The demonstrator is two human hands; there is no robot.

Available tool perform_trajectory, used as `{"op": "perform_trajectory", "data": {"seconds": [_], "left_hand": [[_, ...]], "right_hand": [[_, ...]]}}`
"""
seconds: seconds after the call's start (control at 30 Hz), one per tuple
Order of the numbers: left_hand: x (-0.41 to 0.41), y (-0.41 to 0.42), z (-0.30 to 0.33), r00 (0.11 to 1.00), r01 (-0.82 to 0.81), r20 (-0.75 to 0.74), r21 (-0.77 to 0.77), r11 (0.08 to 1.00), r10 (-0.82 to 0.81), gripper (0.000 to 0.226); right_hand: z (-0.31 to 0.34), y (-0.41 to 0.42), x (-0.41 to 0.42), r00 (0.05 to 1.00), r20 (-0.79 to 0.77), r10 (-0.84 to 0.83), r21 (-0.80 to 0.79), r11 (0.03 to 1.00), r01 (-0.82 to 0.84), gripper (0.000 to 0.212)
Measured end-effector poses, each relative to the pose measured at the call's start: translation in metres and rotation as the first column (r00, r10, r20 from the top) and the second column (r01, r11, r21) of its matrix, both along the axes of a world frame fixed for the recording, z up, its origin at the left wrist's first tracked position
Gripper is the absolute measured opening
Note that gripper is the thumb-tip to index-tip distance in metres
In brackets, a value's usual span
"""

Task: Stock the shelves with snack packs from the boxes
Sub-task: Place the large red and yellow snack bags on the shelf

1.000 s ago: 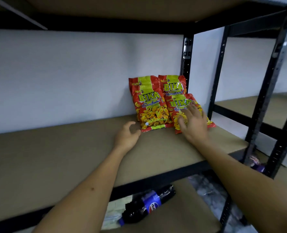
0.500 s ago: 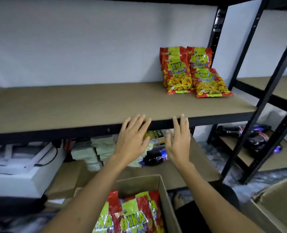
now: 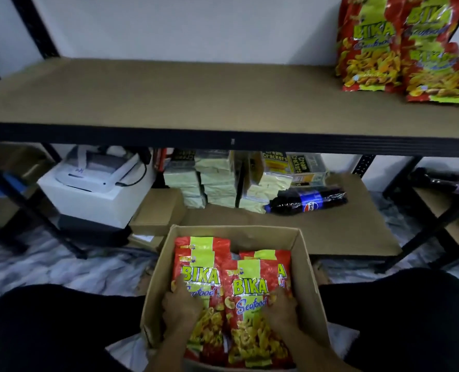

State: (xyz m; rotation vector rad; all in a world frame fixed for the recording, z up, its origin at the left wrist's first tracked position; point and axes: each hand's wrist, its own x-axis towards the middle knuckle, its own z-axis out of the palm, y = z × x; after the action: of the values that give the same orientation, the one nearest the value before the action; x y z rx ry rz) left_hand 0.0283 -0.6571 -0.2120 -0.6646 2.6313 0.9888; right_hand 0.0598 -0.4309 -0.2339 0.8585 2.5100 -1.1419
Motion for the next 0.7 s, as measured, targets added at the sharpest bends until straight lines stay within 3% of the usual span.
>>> {"op": "perform_trajectory", "data": {"seconds": [0.1,0.2,0.43,0.57,0.7], "left_hand": [[0.014,-0.006,-0.017,0.998,0.008,0.062,-0.036,0.999,-0.006,0.073],[0.015,-0.024,-0.029,0.994,-0.082,0.080,0.024,0.996,0.080,0.080],[0.030,-0.018,-0.017,0.998,-0.062,0.010,0.227,0.972,0.061,0.078],[0.028,-0.025,-0.014,0.998,0.003,-0.055,0.432,0.902,0.023,0.079],[0.031,-0.019,0.004,0.987,0.092,-0.161,0.523,0.848,-0.008,0.088]], "right_hand": [[-0.004,-0.008,0.004,0.994,0.095,0.058,-0.150,0.988,-0.043,0.094],[-0.007,-0.020,0.005,0.978,0.127,0.164,-0.230,0.964,-0.132,0.112],[-0.012,-0.017,0.014,0.996,0.057,0.061,-0.407,0.913,-0.032,0.108],[0.003,-0.023,0.010,0.999,-0.033,0.026,-0.479,0.877,-0.038,0.097],[0.019,-0.016,0.006,0.988,-0.147,-0.041,-0.493,0.869,-0.037,0.082]]}}
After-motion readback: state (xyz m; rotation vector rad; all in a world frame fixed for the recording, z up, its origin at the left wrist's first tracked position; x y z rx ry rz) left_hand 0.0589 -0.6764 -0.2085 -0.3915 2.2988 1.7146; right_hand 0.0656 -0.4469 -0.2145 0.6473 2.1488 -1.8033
